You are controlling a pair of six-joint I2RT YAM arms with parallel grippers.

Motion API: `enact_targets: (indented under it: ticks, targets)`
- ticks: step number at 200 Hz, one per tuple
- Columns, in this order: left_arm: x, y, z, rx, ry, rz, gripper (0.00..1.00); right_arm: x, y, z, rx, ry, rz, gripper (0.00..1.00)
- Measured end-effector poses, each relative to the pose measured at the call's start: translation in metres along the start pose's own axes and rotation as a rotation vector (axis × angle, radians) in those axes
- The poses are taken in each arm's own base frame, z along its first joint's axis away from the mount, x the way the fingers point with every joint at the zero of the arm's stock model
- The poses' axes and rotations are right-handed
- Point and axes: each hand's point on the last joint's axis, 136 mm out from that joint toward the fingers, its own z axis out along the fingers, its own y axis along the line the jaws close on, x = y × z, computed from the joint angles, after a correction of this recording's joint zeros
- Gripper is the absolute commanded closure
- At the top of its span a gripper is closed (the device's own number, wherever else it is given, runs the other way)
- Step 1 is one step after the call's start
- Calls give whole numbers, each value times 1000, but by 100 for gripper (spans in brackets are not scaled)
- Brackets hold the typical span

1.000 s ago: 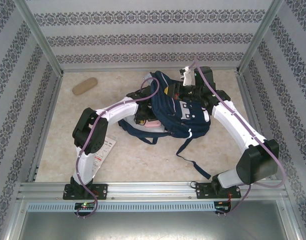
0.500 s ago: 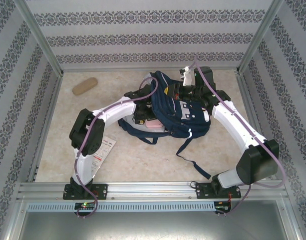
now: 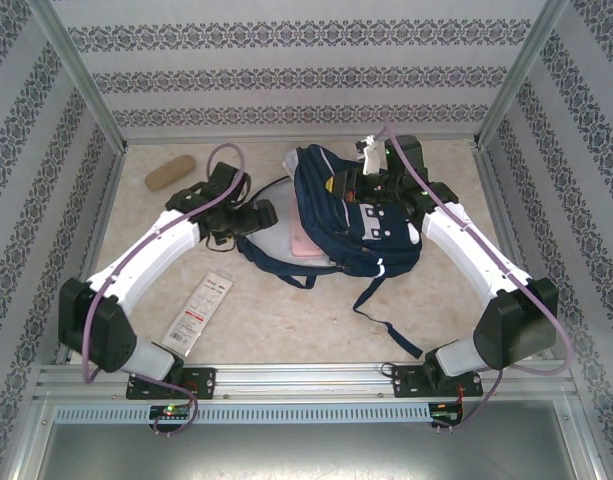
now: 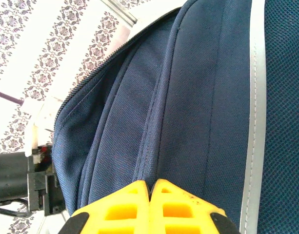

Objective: Pack the student bag
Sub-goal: Close the student bag at the middle-right of the table, then move the loose stationery to the middle-left of the table.

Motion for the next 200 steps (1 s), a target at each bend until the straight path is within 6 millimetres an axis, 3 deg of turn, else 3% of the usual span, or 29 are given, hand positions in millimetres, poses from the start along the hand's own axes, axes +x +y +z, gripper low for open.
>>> enact_targets:
  ticks: [34,57,71,89,137,165,200]
  targets:
    - [26,66,-3,-134,24,-91,29,5,2,10,-9,20,-5,99]
    - [66,104,8,-222,102,-137,47,12,2,20,-14,44,-10,98]
    - [90,123,15,-263,149,-161,51,18,2,27,-9,63,-18,83]
    - [114,142,21,-300,199,-196,51,25,1,34,1,83,-37,74]
    - [147,164,38,-336,266,-251,53,30,-4,37,39,90,-59,67]
    - [148,166,50,-338,275,-267,53,36,-2,40,50,102,-65,67]
    - [142,168,59,-354,301,-305,54,50,17,48,27,133,-96,67]
